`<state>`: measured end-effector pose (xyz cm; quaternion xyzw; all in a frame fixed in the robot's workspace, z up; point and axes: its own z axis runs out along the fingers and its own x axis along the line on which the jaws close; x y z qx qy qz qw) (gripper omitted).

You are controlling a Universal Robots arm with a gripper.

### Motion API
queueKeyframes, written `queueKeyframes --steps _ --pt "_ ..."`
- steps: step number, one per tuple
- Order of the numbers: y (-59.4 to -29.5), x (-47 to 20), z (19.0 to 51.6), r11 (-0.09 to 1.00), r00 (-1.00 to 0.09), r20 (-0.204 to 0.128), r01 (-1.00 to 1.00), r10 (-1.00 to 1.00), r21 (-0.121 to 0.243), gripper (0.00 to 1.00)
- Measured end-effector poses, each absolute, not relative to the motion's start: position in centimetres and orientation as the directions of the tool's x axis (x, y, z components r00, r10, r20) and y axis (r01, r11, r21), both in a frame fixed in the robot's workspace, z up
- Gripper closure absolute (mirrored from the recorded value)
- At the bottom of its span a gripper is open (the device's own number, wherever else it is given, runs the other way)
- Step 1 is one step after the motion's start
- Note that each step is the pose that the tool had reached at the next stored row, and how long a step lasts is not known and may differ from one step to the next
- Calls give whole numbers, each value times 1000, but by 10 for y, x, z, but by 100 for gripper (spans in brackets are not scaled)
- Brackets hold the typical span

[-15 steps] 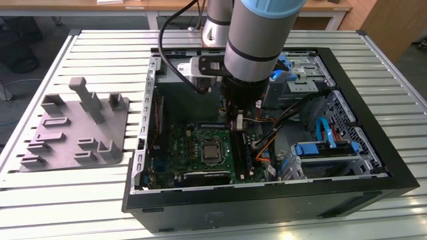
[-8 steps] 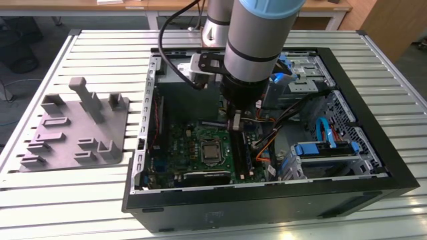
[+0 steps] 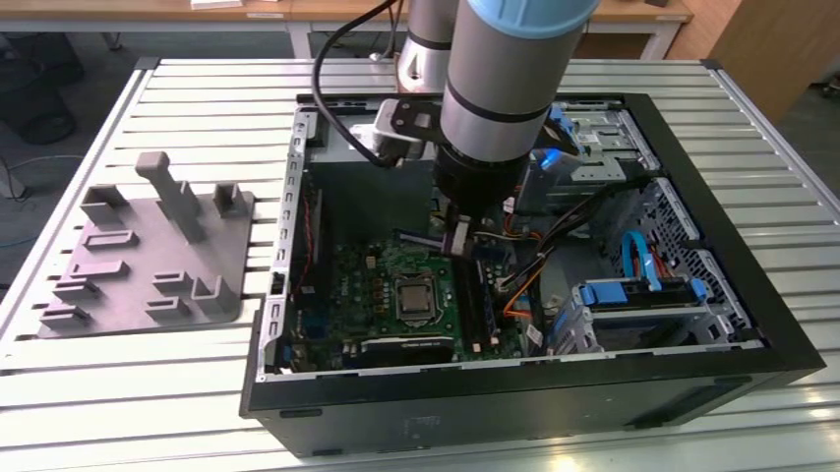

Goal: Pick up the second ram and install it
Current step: 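Insert the second ram into the second slot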

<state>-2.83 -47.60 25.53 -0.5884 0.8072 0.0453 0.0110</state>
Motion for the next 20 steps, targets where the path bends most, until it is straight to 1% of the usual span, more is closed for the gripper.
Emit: queueKeyframes --steps 20 --pt "-476 -28 255 520 -524 -71 -852 -849 60 86"
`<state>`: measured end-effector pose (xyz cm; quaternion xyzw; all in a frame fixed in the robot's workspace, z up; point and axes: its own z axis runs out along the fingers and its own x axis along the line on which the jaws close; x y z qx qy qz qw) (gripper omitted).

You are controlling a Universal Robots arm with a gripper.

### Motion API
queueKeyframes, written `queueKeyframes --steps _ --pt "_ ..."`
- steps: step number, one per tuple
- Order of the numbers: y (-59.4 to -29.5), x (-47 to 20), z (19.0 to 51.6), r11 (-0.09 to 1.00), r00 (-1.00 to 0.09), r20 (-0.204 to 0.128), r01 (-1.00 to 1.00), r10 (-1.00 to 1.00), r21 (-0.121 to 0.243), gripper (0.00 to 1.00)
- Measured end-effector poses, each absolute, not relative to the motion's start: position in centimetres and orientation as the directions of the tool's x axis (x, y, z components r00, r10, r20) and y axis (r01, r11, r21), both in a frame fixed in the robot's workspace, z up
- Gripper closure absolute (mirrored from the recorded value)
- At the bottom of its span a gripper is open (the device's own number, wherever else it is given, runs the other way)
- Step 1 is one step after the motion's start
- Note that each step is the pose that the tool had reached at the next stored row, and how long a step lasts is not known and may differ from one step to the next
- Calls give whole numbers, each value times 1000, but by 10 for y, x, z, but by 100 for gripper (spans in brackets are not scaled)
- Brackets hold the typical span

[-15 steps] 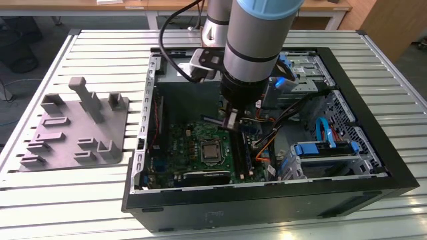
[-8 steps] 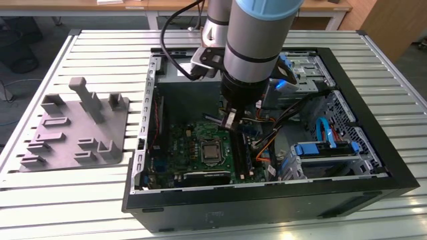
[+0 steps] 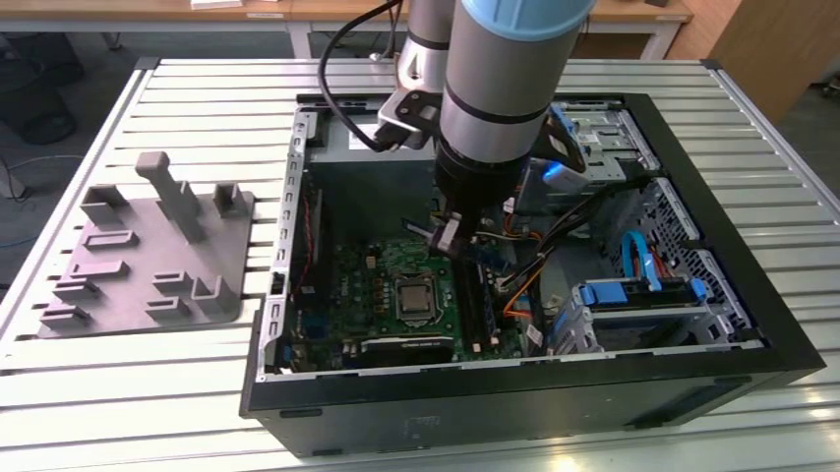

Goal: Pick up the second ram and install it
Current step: 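Insert the second ram into the second slot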

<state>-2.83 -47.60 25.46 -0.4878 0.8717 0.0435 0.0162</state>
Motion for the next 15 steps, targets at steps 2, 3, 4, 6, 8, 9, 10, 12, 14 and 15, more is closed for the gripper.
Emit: queueKeyframes --steps 2,3,4,6,8,9,10,12,14,15 --pt "-476 -28 255 539 -543 -71 -840 -837 60 86" --pt "-476 -28 254 548 -551 -70 -834 -831 60 86" --pt "-476 -28 254 557 -560 -70 -828 -825 60 86" --pt "-476 -28 254 574 -577 -70 -817 -814 59 86" --pt "-476 -28 254 590 -593 -70 -805 -802 59 86" --pt "-476 -28 254 598 -601 -70 -799 -796 59 86" --pt "-476 -28 254 607 -610 -69 -793 -790 59 86" --pt "-476 -28 254 622 -625 -69 -781 -777 59 86" --pt "-476 -28 254 637 -640 -69 -768 -765 59 86" --pt "-476 -28 254 645 -647 -69 -762 -759 59 86"
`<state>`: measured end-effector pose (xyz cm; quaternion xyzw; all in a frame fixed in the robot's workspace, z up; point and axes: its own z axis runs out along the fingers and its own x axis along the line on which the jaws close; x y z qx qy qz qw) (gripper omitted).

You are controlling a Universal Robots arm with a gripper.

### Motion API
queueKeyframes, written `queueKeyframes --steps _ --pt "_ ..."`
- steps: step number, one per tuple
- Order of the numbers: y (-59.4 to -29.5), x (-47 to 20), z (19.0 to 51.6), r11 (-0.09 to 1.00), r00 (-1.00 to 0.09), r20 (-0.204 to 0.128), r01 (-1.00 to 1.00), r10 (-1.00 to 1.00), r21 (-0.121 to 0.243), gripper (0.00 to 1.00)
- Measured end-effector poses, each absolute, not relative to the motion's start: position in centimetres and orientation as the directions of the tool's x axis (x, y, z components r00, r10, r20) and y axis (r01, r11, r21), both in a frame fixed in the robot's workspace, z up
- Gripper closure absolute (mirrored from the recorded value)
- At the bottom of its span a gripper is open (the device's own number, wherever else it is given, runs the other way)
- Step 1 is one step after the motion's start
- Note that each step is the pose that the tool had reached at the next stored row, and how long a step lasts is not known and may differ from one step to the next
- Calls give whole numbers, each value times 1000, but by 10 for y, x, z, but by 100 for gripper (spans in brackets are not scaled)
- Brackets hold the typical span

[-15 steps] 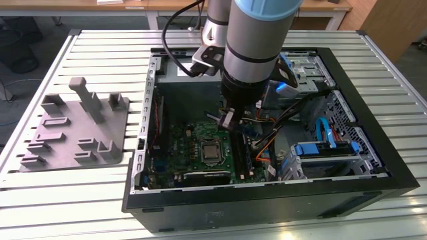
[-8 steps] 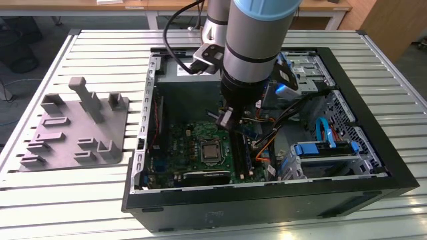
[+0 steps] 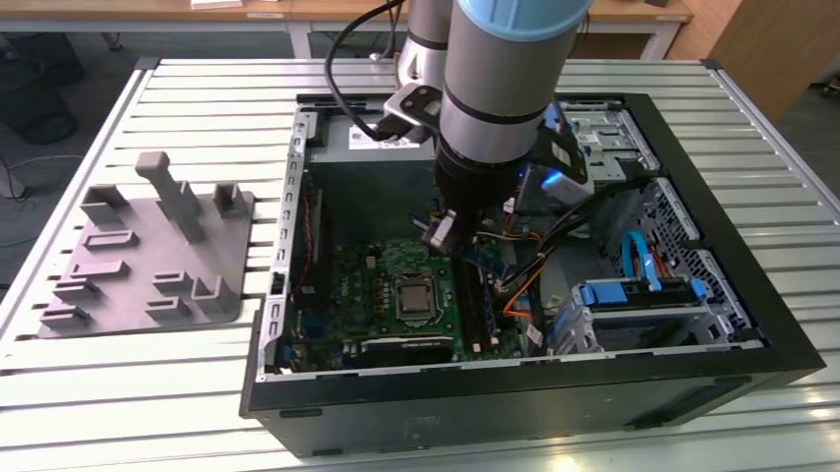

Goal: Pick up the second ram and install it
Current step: 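Insert the second ram into the second slot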

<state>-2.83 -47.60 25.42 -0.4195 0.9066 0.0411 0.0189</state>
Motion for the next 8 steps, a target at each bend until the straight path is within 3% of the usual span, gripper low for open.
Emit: queueKeyframes --steps 8 --pt "-476 -28 254 700 -702 -68 -712 -709 58 86"
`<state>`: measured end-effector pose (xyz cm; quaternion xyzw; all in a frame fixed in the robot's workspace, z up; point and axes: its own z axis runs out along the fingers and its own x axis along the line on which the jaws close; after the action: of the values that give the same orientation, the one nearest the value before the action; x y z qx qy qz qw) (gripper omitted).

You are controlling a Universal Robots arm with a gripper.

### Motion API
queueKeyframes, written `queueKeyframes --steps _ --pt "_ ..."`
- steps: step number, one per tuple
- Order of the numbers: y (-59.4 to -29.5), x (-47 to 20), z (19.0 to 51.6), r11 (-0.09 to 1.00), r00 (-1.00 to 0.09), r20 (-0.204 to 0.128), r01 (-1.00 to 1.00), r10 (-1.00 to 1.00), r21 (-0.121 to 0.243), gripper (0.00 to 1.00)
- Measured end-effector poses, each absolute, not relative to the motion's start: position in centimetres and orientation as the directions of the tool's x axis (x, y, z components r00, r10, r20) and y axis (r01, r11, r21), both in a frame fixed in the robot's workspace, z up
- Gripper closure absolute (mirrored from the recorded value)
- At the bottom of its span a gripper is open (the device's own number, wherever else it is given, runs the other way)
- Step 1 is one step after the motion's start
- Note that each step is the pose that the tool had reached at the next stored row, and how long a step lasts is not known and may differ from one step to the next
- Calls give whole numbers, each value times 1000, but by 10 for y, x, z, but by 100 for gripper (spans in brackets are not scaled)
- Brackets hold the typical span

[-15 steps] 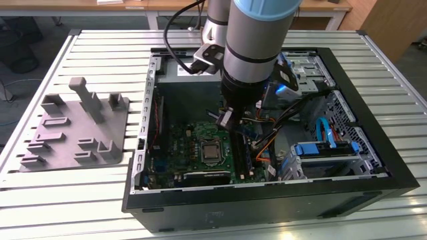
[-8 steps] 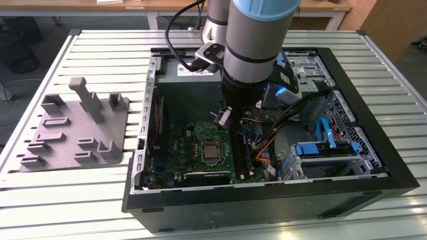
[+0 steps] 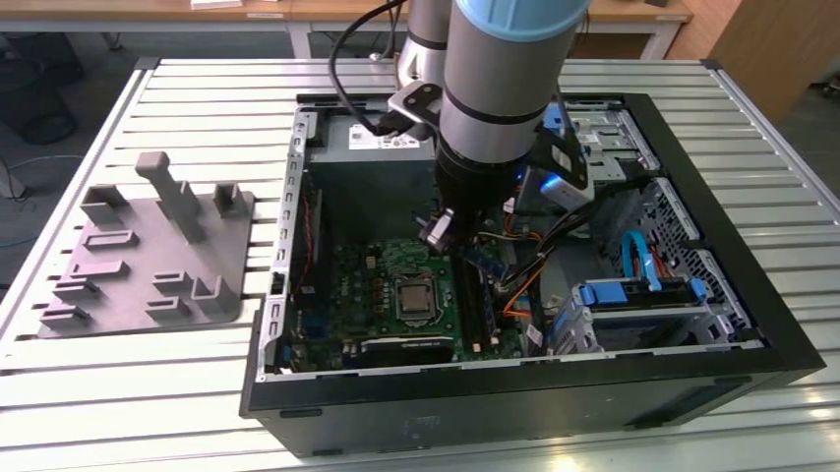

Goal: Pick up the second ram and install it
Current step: 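Insert the second ram into the second slot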

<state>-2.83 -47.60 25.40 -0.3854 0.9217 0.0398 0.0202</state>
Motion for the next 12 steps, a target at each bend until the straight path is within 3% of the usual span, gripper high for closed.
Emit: queueKeyframes --steps 12 --pt "-476 -28 254 778 -780 -67 -625 -622 56 86"
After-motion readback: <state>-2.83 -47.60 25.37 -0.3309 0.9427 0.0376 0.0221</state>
